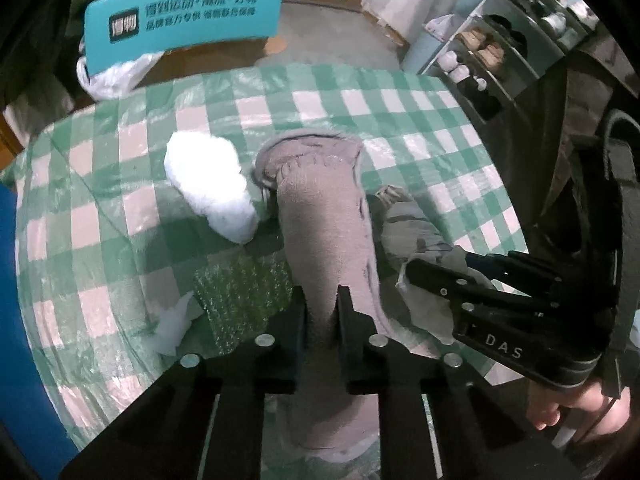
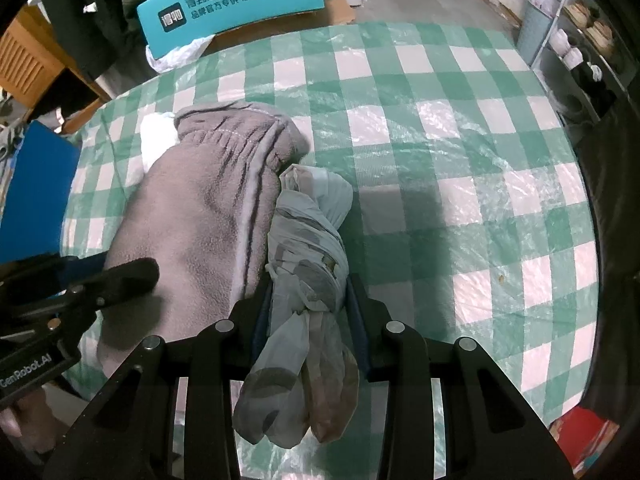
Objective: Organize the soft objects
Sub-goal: 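Grasp the grey fuzzy sock with the left gripper while the right gripper lifts the patterned sock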
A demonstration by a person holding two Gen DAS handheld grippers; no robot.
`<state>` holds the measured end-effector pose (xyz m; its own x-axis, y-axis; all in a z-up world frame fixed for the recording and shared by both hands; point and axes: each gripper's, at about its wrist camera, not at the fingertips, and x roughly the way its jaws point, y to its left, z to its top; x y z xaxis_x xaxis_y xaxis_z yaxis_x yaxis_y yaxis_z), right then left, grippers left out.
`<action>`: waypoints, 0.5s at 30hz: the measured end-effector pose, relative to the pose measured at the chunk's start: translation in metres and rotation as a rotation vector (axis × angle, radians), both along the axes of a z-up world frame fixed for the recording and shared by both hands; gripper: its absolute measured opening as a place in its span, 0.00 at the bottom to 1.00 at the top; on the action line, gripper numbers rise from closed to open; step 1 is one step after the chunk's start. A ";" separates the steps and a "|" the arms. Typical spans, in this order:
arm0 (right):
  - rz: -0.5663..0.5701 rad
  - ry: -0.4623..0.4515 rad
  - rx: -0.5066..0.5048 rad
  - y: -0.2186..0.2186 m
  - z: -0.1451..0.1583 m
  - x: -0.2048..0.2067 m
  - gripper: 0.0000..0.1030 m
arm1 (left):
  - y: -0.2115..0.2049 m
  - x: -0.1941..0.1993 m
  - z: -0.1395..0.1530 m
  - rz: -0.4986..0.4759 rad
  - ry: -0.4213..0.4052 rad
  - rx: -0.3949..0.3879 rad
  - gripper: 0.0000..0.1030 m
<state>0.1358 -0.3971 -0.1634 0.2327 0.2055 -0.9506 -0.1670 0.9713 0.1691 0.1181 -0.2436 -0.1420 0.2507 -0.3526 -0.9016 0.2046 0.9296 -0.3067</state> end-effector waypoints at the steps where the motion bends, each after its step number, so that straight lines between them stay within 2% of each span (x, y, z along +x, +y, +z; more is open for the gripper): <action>1: 0.001 -0.004 -0.001 0.000 0.001 -0.001 0.33 | -0.001 -0.001 0.002 -0.005 -0.007 -0.005 0.11; 15: 0.020 -0.104 -0.010 0.008 0.035 -0.010 0.33 | -0.002 -0.014 0.045 -0.036 -0.138 -0.012 0.09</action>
<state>0.1260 -0.3888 -0.1284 0.3260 0.2022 -0.9235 -0.2024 0.9691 0.1407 0.1046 -0.2452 -0.0966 0.3588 -0.3741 -0.8552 0.2784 0.9174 -0.2845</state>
